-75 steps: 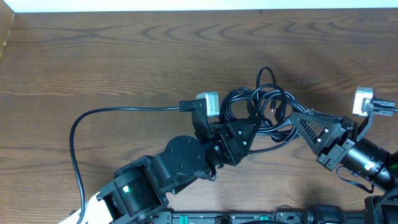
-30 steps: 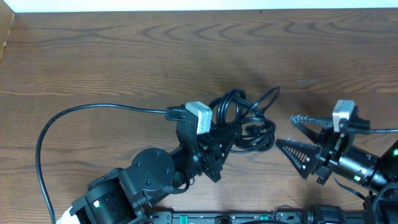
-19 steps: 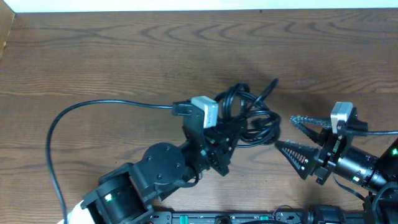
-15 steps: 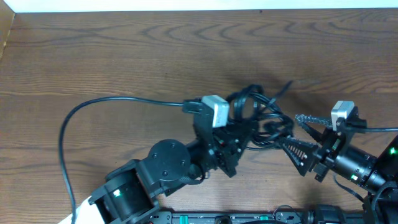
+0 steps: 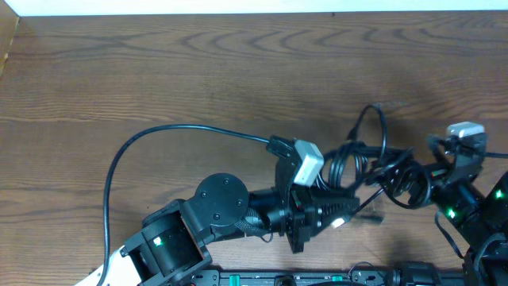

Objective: Untangle cables

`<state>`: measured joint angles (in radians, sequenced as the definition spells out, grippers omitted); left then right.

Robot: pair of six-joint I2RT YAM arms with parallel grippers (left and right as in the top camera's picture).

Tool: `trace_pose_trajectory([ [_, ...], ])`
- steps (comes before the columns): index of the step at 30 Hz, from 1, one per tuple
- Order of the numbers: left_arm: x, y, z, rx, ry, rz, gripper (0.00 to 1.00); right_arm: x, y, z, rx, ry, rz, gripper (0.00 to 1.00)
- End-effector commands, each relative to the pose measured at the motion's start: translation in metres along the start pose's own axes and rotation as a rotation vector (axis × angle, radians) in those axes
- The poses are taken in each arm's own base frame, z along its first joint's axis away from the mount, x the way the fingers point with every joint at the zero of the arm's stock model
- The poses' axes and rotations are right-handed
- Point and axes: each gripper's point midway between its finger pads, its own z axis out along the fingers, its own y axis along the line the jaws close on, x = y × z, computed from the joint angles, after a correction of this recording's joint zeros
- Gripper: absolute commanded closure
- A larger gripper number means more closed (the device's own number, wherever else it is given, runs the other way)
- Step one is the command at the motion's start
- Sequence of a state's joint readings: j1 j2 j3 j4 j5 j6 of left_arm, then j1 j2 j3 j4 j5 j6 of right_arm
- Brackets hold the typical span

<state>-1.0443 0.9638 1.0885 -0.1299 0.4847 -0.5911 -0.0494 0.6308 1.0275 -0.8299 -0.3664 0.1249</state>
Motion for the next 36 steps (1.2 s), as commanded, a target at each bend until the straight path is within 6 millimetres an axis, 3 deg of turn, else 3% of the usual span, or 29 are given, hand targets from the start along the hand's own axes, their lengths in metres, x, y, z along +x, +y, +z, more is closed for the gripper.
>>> trace_pose_trajectory([
  [1,0.005,-0.033,-0.01,0.142,0.047,0.076,0.93,-0.005,-0.027,-0.004,0.159,-0.02,0.002,0.01],
  [9,-0.001,-0.026,-0.01,0.098,0.004,0.265,0.92,0.019,-0.023,-0.004,0.13,0.081,-0.047,0.01],
  [14,-0.012,0.013,-0.01,-0.118,-0.052,0.285,0.92,0.049,0.01,-0.007,-0.079,0.199,-0.181,0.01],
  [17,-0.011,0.037,-0.014,-0.253,-0.049,0.328,0.93,0.061,0.016,-0.011,-0.124,0.244,-0.175,0.01],
  [27,-0.015,0.107,-0.049,-0.681,-0.057,0.358,0.93,0.063,0.048,-0.019,-0.308,0.243,-0.143,0.01],
  [31,-0.01,0.111,-0.052,-0.7,-0.037,0.356,0.92,0.057,0.055,-0.023,-0.343,0.222,-0.148,0.01],
  [36,0.0,0.099,-0.041,-0.6,0.009,0.346,0.93,0.051,0.069,-0.026,-0.427,0.191,-0.151,0.01],
])
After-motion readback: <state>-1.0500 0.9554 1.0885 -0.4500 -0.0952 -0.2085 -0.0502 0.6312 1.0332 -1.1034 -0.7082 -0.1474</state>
